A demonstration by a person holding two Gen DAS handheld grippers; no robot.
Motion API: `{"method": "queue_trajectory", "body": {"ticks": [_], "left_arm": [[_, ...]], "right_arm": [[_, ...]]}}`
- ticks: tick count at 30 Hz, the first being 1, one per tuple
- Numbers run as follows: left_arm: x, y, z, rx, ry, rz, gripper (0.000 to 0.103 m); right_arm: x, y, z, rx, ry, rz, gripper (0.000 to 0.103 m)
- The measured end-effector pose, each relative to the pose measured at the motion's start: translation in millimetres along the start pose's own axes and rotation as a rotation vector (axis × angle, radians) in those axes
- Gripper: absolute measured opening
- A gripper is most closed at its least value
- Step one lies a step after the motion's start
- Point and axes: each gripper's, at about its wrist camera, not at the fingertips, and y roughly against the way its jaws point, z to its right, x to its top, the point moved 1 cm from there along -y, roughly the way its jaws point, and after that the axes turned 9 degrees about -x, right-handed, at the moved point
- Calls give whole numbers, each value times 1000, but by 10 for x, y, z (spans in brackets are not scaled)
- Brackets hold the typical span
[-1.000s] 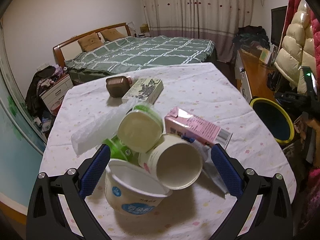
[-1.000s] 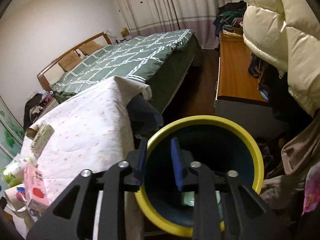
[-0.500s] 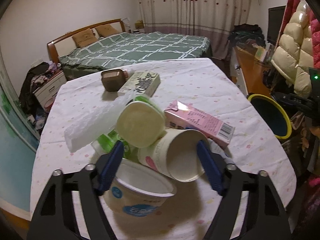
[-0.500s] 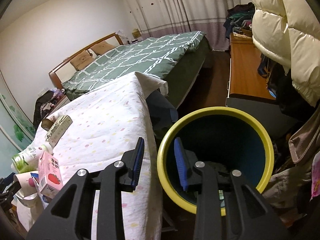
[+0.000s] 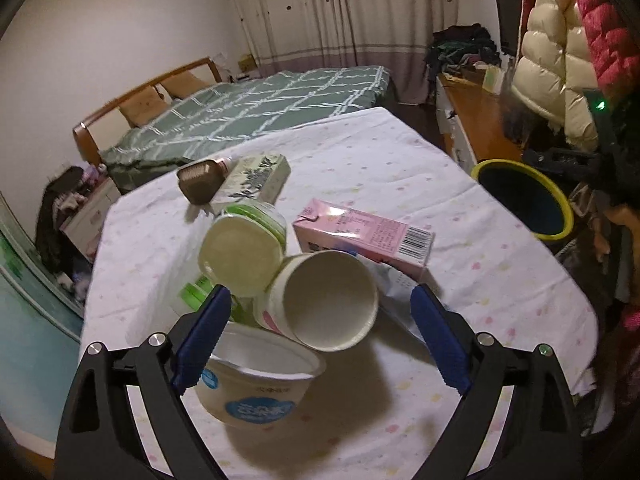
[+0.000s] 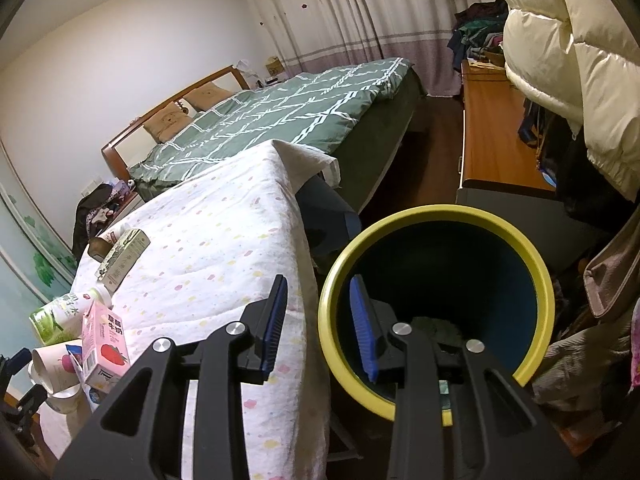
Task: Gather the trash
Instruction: 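Carry the green bag over the yellow-rimmed bin and release it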
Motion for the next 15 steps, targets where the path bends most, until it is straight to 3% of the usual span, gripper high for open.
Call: {"method": "queue_trajectory", "body": {"ticks": [4,6,15], "left_arm": [[-14,-35,41,1,-36,1,88],[-27,-62,33,-1,-42,-7,80],[-61,-217,-31,12,-29,-23,63]], "right_arm": [[-4,16,-10,2,-1,2,32],[-5,17,-11,2,-3,1,32],[-13,-20,27,12,-11,-12,32]]}}
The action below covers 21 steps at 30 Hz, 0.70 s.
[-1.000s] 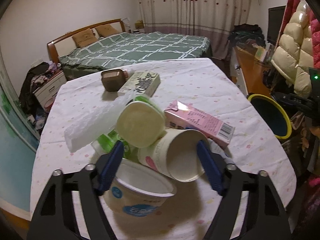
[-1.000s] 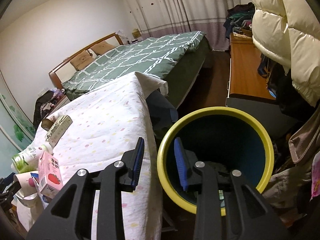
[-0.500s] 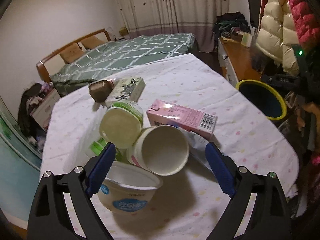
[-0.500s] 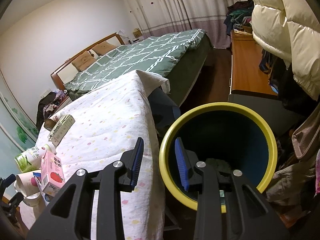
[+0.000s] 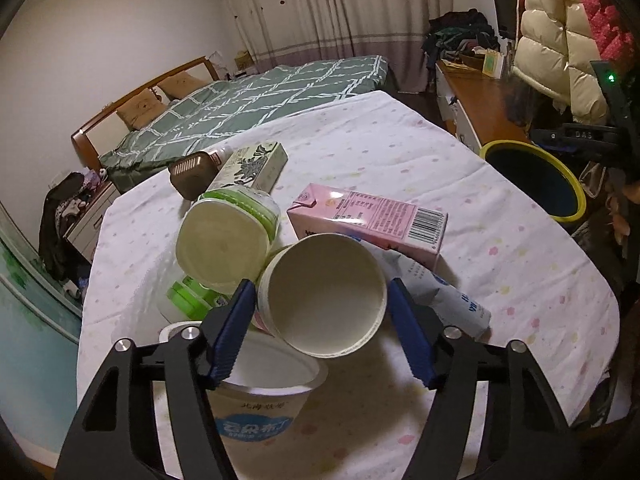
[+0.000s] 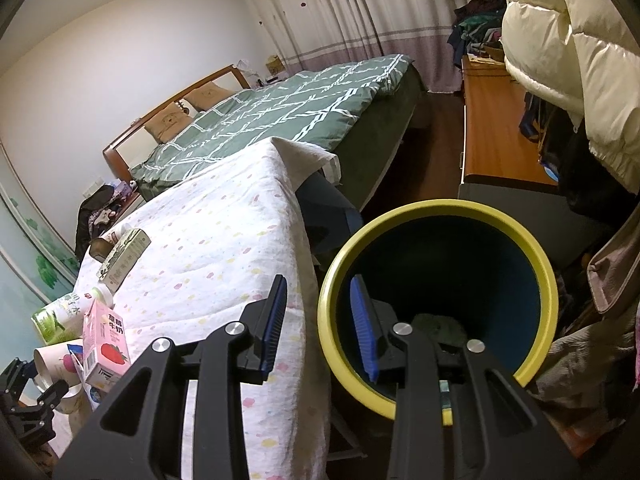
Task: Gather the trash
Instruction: 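Carry the green bag over the yellow-rimmed bin and release it, then grasp the white paper cup with the left gripper and drop it into the bin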
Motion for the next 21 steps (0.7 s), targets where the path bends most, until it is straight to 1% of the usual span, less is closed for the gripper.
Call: {"method": "queue_trajectory", "body": {"ticks": [2,5,10,15,21], "left_arm": [[2,5,8,2,-3,7,62],[5,58,-22,-24,16,22,61],[39,221,15,-41,8,64,60],[114,431,87,-33,-14,97,59],[167,602,44,-24,1,116,59]], "right_arm": [[-7,2,2,3,-1,0,32],[-9,8,-1,7,-3,-1,32],[-15,29,-11,14,-2,0,32],[-23,71,-58,24,7,5,32],[-12,120,-91,37,10,13,32]]}}
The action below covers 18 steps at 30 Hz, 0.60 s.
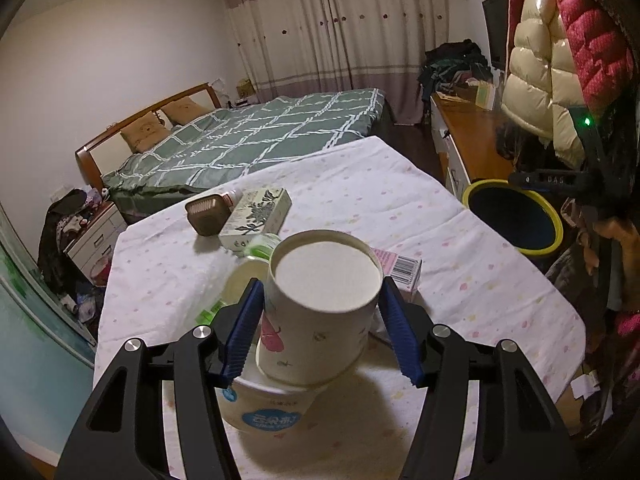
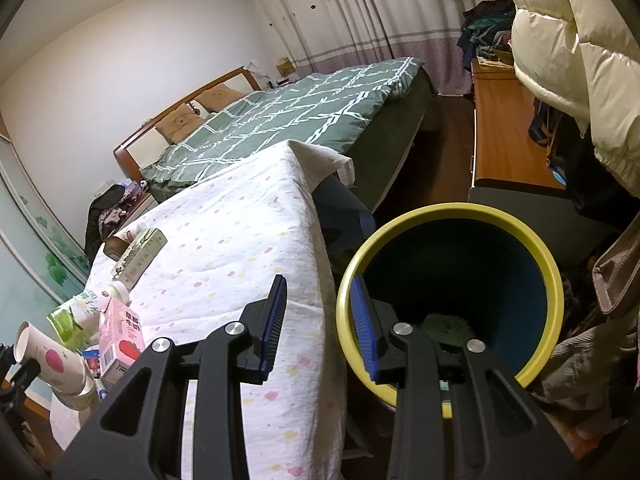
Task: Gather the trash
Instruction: 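Grasp the white paper cup with the left gripper and drop it into the bin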
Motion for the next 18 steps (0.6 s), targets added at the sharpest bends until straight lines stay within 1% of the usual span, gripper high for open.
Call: {"method": "queue_trajectory", "body": {"ticks": [8,12,18], "left_arm": [[95,109,66,-17,-15,26,59],[159,119,87,-47,-7,29,59],[345,63,264,-68,-55,41,59]], "right_arm": [[11,112,60,-2,-8,20,32],[3,149,113,-3,-14,26,32],[18,232,243,-18,-28,44,32]]}}
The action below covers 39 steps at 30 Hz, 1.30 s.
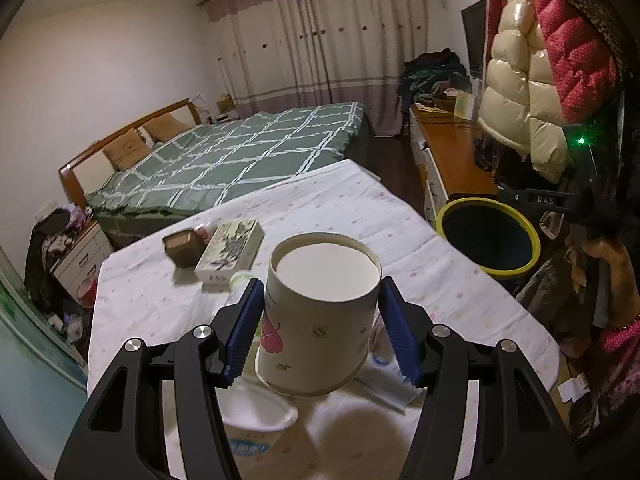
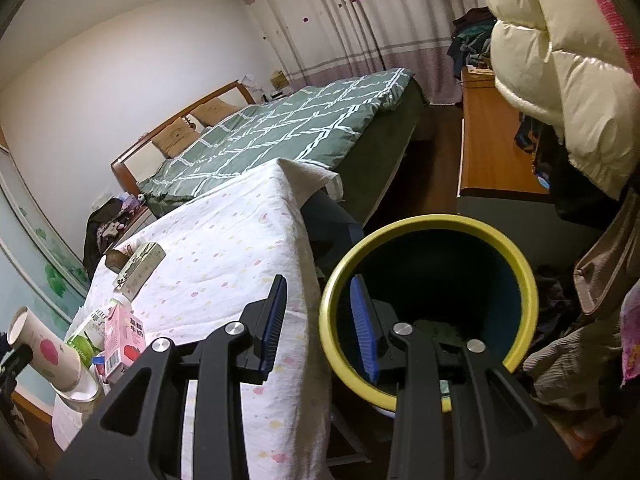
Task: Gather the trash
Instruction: 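Grasp the white paper cup with the left gripper and drop it into the bin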
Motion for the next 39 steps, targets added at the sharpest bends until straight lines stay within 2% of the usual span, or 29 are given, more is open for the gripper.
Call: {"method": "queue_trajectory", "body": {"ticks": [7,12,16,18,23,29,35,37,39], "left_arm": [[319,-120,121,-16,-36,25,59],[522,-391,399,-99,-82,15,59],[677,-732,806,-207,-128,-8,59],[767,-974,1039,-269,-144,-33,59],[935,-1507,1495,-367,-153,-99,59],[1047,-2112,1967,-451,-139,-184,59],[1075,-2558,2266,-432,-144,-217,60],[1076,-2641,2278,-425,-128,-225,66],[1080,-2679,2283,-412,-122,-225,70]], "right_arm": [[-48,21,186,-40,-9,3,32],[-75,70,374,-81,-27,15,32],[-131,111,527,-108,-42,11,32],[-169,135,599,-134,-42,10,32],[-199,234,775,-227,-42,29,32],[-215,359,940,-257,-56,44,33],[-242,472,1000,-276,-62,56,35],[-263,509,1007,-280,-64,58,41],[-274,542,1005,-285,-67,59,41]]}}
